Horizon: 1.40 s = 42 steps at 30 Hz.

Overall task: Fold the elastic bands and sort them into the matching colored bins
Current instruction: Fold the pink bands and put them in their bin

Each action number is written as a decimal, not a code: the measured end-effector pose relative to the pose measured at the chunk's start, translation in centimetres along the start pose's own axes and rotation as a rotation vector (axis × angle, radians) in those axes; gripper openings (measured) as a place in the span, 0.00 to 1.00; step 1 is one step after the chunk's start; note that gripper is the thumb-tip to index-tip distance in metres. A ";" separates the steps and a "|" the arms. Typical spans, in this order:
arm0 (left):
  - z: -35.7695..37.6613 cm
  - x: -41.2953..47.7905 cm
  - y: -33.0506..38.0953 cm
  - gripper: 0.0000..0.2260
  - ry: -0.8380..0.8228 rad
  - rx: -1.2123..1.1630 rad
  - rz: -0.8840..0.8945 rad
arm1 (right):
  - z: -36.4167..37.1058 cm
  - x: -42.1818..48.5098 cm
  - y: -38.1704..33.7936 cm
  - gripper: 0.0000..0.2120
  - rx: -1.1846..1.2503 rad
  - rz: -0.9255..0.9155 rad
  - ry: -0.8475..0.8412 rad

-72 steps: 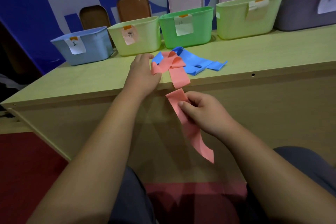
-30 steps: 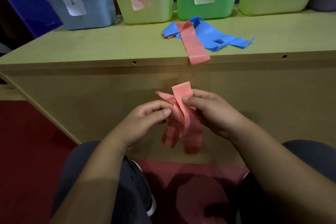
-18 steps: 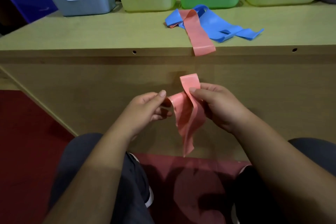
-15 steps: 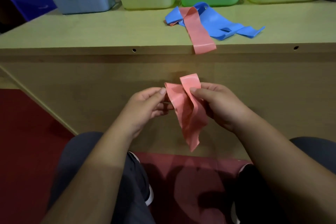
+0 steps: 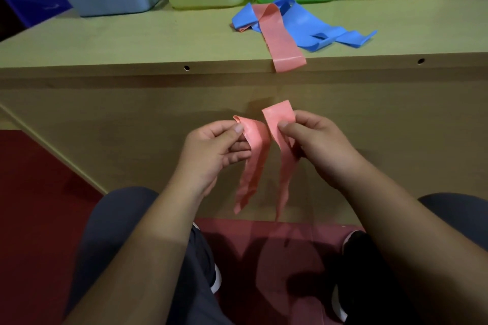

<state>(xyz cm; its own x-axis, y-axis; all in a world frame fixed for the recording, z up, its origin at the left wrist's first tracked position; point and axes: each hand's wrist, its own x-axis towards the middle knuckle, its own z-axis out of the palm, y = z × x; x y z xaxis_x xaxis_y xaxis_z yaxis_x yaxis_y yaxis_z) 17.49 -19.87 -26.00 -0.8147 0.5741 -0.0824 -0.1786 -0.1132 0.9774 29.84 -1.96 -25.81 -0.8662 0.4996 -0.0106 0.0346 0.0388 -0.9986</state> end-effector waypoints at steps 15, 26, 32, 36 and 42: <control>1.4 -0.9 -0.4 0.07 -0.062 0.140 0.028 | 0.5 -0.7 0.4 0.05 -0.378 -0.193 -0.162; 1.2 -0.5 -0.8 0.09 -0.053 0.239 0.060 | 0.0 -0.7 0.4 0.07 -0.476 -0.214 -0.136; 1.0 -0.6 -0.4 0.08 -0.074 0.264 0.059 | 0.2 -0.6 0.7 0.07 -0.498 -0.247 -0.129; 0.6 -0.4 -0.6 0.05 -0.045 0.298 0.106 | 0.0 -0.5 0.4 0.10 -0.541 -0.204 -0.076; -0.7 0.1 -0.9 0.08 0.068 0.621 0.257 | -0.3 -0.2 0.3 0.09 -0.574 -0.194 0.006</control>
<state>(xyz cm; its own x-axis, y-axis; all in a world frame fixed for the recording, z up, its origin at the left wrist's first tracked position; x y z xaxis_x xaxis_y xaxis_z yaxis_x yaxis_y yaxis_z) 17.22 -20.31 -27.03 -0.8252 0.5370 0.1754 0.3595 0.2596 0.8963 30.16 -1.77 -26.07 -0.8807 0.4420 0.1706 0.1416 0.5892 -0.7955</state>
